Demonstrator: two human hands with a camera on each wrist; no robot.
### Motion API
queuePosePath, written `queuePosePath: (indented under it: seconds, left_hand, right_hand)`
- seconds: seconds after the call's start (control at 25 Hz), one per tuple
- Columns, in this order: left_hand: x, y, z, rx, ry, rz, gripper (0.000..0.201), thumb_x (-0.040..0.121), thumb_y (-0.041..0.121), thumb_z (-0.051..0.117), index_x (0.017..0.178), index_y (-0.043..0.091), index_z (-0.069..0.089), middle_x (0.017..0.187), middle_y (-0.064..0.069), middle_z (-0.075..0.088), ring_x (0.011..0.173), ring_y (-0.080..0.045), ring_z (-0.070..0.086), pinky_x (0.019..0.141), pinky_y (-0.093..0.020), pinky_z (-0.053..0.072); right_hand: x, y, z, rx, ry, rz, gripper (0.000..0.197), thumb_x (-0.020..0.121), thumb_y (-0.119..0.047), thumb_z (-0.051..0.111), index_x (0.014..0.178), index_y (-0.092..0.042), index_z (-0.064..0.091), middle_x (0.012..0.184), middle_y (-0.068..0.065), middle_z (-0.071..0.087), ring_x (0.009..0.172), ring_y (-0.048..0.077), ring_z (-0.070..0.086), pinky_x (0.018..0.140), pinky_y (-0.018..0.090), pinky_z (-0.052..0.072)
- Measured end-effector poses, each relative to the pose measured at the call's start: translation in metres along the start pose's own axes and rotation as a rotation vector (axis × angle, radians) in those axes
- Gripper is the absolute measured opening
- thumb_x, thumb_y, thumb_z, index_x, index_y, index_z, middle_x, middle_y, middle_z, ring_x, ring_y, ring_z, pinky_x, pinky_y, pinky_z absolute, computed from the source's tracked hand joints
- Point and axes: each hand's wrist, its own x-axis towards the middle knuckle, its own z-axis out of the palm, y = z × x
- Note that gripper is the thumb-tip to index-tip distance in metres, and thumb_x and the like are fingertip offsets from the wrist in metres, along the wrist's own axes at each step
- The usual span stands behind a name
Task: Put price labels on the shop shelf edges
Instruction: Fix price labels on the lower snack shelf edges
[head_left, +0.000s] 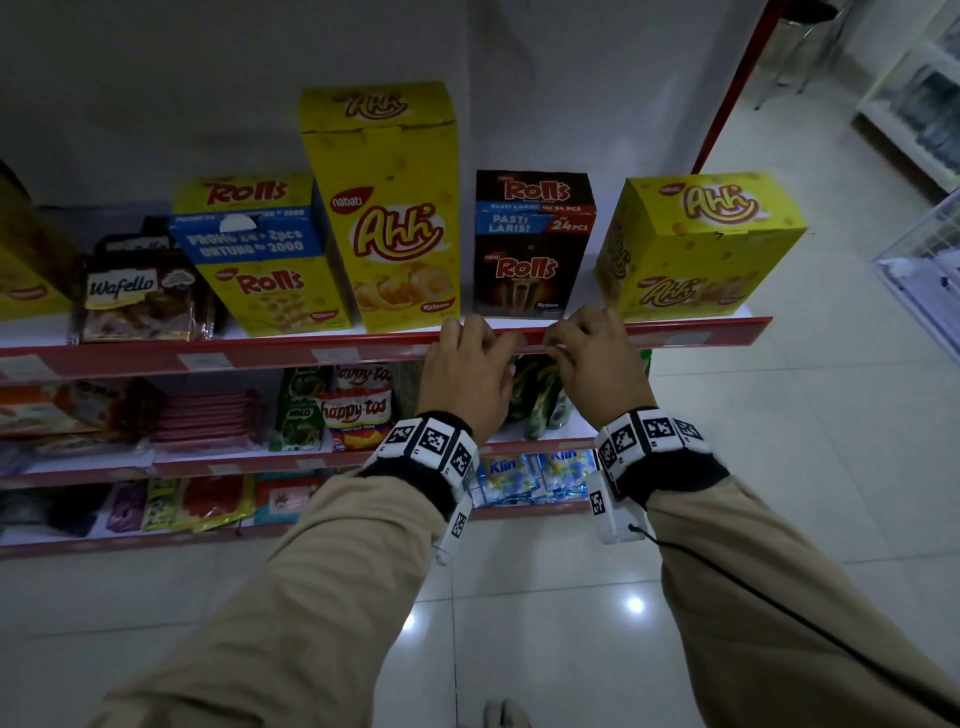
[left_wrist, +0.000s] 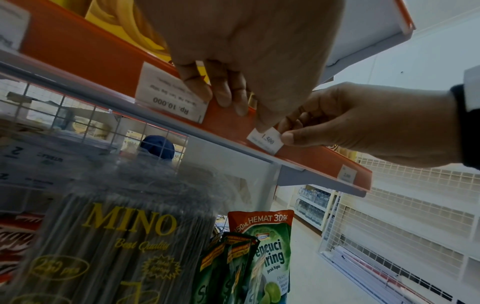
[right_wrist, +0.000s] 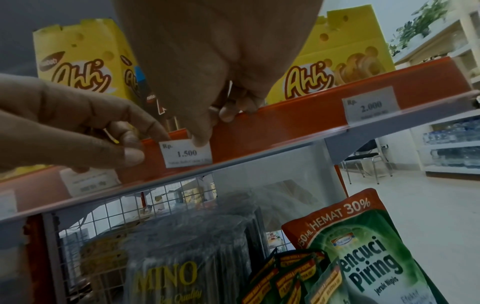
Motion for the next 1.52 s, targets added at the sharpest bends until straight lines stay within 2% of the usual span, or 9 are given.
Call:
queuePosePath:
  seconds: [0.16,0.32,0.56,0.72,0.84,1.04,1.24,1.4,1.52]
  left_hand:
    - [0.0,0.004,0.0,0.024,-0.028,-0.037,0.031,0.089,0.024,0.048,0.119,0.022,0.055,0.109,-0.008,0.047,0.102,-0.029,0.04,0.077,-0.037,0.039]
    - [-0.001,0.006,-0.001,0.024,-0.044,-0.061,0.035,0.085,0.016,0.051,0.119,0.022,0.056,0.112,-0.008,0.047,0.104,-0.03,0.041,0.078,-0.039,0.04]
    - [-0.002,0.005,0.0,0.038,-0.054,-0.046,0.048,0.085,0.012,0.05,0.132,0.023,0.046,0.122,-0.007,0.047,0.105,-0.031,0.041,0.08,-0.038,0.039]
    - [0.001,0.0,-0.001,0.023,-0.062,-0.014,0.041,0.086,0.012,0.049,0.127,0.019,0.049,0.122,-0.008,0.049,0.104,-0.031,0.041,0.083,-0.039,0.04]
    - [-0.001,-0.005,0.0,-0.055,-0.036,-0.002,0.04,0.086,0.012,0.052,0.126,0.015,0.051,0.119,-0.008,0.051,0.105,-0.03,0.042,0.085,-0.038,0.038]
    - [-0.003,-0.019,-0.008,-0.115,-0.025,0.105,0.036,0.087,0.011,0.052,0.123,0.011,0.056,0.112,-0.01,0.055,0.104,-0.03,0.045,0.08,-0.041,0.042]
    - [-0.011,-0.049,-0.022,-0.057,-0.046,0.193,0.032,0.088,0.013,0.053,0.12,0.007,0.057,0.114,-0.012,0.059,0.106,-0.033,0.051,0.084,-0.043,0.042]
    - [-0.024,-0.073,-0.031,0.002,0.001,0.224,0.037,0.083,0.011,0.059,0.12,0.008,0.058,0.115,-0.011,0.061,0.103,-0.032,0.055,0.083,-0.042,0.042]
    - [-0.031,-0.079,-0.033,0.071,-0.014,0.176,0.043,0.084,0.016,0.056,0.127,0.012,0.053,0.121,-0.007,0.057,0.109,-0.029,0.052,0.092,-0.042,0.035]
  right_hand:
    - [-0.004,0.001,0.0,0.041,0.011,0.004,0.014,0.089,-0.007,0.058,0.1,-0.004,0.066,0.1,0.02,0.056,0.098,0.036,0.047,0.08,0.041,0.039]
    - [-0.003,0.003,0.0,0.046,0.02,-0.012,0.015,0.09,-0.008,0.057,0.1,-0.005,0.067,0.1,0.019,0.056,0.097,0.037,0.048,0.076,0.042,0.043]
    - [-0.008,0.0,0.0,0.022,-0.003,0.013,0.023,0.084,-0.008,0.057,0.106,-0.009,0.064,0.104,0.018,0.053,0.099,0.035,0.045,0.066,0.038,0.045]
    - [-0.008,-0.005,-0.002,-0.054,-0.053,0.032,0.032,0.076,-0.006,0.057,0.107,-0.008,0.061,0.107,0.017,0.051,0.099,0.035,0.044,0.073,0.044,0.045]
    - [-0.011,-0.012,-0.002,-0.1,-0.066,0.086,0.044,0.069,-0.005,0.057,0.112,-0.011,0.059,0.112,0.017,0.05,0.101,0.036,0.043,0.078,0.044,0.043]
    - [-0.018,-0.031,0.003,-0.125,-0.015,0.131,0.059,0.062,-0.009,0.058,0.12,-0.021,0.056,0.124,0.012,0.048,0.105,0.035,0.042,0.078,0.04,0.035]
    - [-0.017,-0.051,0.01,-0.122,0.014,0.187,0.059,0.061,-0.009,0.059,0.119,-0.021,0.058,0.122,0.011,0.05,0.104,0.036,0.045,0.079,0.041,0.034]
    - [-0.009,-0.072,0.016,-0.156,-0.058,0.13,0.058,0.067,-0.011,0.06,0.124,-0.019,0.055,0.125,0.009,0.051,0.108,0.035,0.043,0.082,0.042,0.032]
    - [-0.003,-0.086,0.02,-0.14,-0.054,0.08,0.05,0.071,-0.014,0.059,0.121,-0.015,0.056,0.123,0.007,0.055,0.109,0.033,0.045,0.082,0.04,0.032]
